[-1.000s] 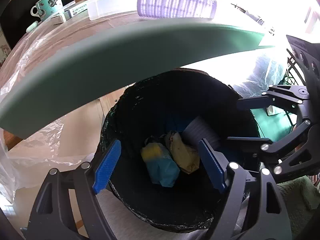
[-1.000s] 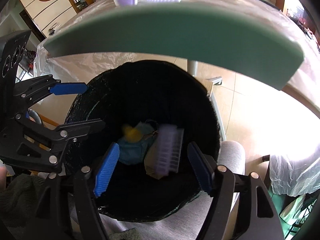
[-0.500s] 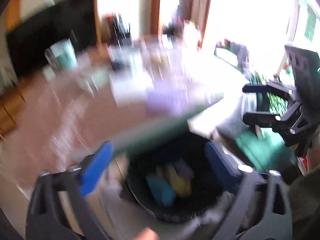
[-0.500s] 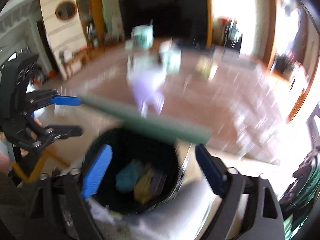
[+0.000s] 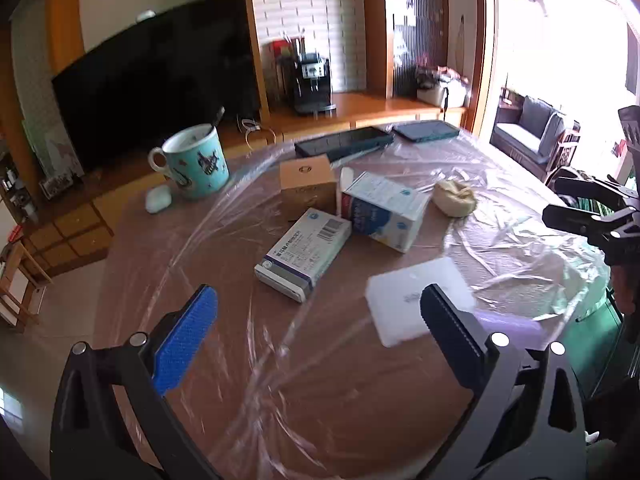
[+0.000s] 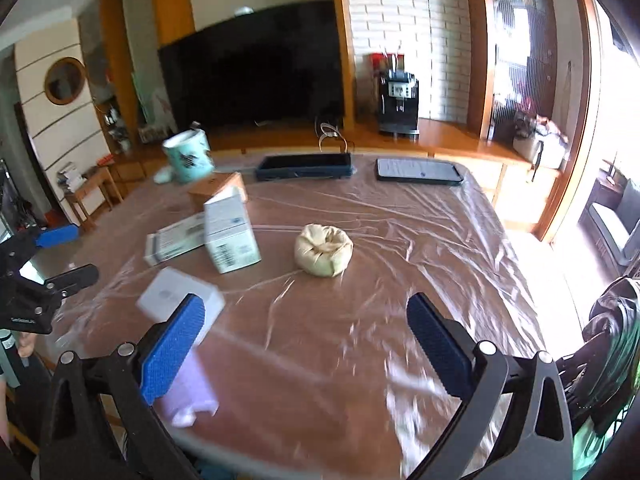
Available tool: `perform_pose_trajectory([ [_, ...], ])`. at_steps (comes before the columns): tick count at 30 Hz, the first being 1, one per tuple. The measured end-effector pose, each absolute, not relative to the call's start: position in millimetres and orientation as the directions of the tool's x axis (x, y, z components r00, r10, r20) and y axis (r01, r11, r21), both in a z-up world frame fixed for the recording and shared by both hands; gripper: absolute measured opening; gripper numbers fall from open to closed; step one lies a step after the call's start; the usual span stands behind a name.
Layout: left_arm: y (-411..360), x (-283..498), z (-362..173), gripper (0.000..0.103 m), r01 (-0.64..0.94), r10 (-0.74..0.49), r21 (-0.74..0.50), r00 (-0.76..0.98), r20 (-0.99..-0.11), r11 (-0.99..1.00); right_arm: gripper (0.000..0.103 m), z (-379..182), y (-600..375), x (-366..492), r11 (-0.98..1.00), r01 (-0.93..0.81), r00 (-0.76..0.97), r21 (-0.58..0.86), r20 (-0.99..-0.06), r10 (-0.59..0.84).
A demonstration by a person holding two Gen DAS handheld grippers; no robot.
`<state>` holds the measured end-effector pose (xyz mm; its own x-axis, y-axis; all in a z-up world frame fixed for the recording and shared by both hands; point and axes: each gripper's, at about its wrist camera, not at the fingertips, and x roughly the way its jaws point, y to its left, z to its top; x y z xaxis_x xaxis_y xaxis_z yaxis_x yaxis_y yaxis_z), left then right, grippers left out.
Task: Collect trash
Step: 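Move both open tools back over the table toward the boxes and cloth, then grasp the white medicine box with the left tool while the right tool grasps the cream cloth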
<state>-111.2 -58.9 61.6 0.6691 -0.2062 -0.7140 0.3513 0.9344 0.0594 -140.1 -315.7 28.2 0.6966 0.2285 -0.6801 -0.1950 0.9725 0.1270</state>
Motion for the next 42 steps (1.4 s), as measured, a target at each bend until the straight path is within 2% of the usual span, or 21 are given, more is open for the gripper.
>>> perform_pose_trajectory([
  [5, -56.3, -59.6, 28.6, 0.102, 0.406, -0.266, -0.049, 0.497, -0.826, 0.913, 0.098, 2.8, -308.9, -89.3, 0.972, -0.169, 0.612, 0.164, -0.755, 0.234],
  [8, -57.4, -38.6, 16.9, 0.102, 0.413, -0.247, -0.033, 0.477, -0.844, 0.910, 0.093, -8.4, -303.8, -69.1, 0.975, -0.164, 0.583, 0.147, -0.783, 0.217],
  [15, -43.5, -7.3, 8.4, 0.101, 0.397, -0.334, -0.158, 0.426, -0.841, 0.904, 0.085, -25.5, -296.2, -44.1, 0.973, -0.155, 0.543, 0.169, -0.808, 0.227],
  [19, -49.9, -1.9, 4.2, 0.093, 0.424, -0.336, -0.149, 0.408, -0.849, 0.893, 0.081, -28.0, -294.2, -38.7, 0.973, -0.149, 0.534, 0.176, -0.814, 0.229],
  [23, -63.6, -2.4, -0.8, 0.086, 0.459, -0.283, -0.064, 0.426, -0.859, 0.886, 0.077, -28.0, -289.5, -35.6, 0.978, -0.147, 0.534, 0.148, -0.821, 0.204],
  [26, -70.0, -2.7, -1.7, 0.077, 0.471, -0.245, -0.009, 0.443, -0.862, 0.882, 0.072, -27.3, -285.7, -33.3, 0.982, -0.146, 0.535, 0.122, -0.825, 0.182],
  [28, -71.3, -2.8, -0.9, 0.067, 0.476, -0.248, -0.005, 0.449, -0.858, 0.880, 0.066, -27.3, -285.0, -32.3, 0.984, -0.142, 0.541, 0.112, -0.823, 0.172],
  [29, -71.4, -4.1, 0.7, 0.057, 0.479, -0.252, -0.005, 0.453, -0.855, 0.878, 0.061, -27.4, -283.8, -31.1, 0.985, -0.140, 0.546, 0.102, -0.822, 0.162],
  [30, -71.7, -6.6, 2.5, 0.052, 0.479, -0.251, -0.003, 0.455, -0.855, 0.878, 0.058, -27.3, -283.3, -30.8, 0.986, -0.139, 0.548, 0.096, -0.821, 0.158],
  [31, -71.9, -7.1, 2.9, 0.052, 0.479, -0.251, -0.003, 0.454, -0.855, 0.878, 0.052, -27.1, -283.4, -31.0, 0.985, -0.141, 0.550, 0.098, -0.819, 0.161],
  [32, -72.0, -8.7, 3.5, 0.052, 0.478, -0.251, -0.002, 0.457, -0.853, 0.878, 0.051, -26.8, -283.4, -31.3, 0.983, -0.148, 0.549, 0.109, -0.818, 0.173],
  [42, -61.0, -33.9, 15.9, 0.052, 0.423, -0.278, -0.057, 0.483, -0.831, 0.904, 0.051, -14.7, -293.0, -49.9, 0.972, -0.178, 0.581, 0.155, -0.781, 0.231],
])
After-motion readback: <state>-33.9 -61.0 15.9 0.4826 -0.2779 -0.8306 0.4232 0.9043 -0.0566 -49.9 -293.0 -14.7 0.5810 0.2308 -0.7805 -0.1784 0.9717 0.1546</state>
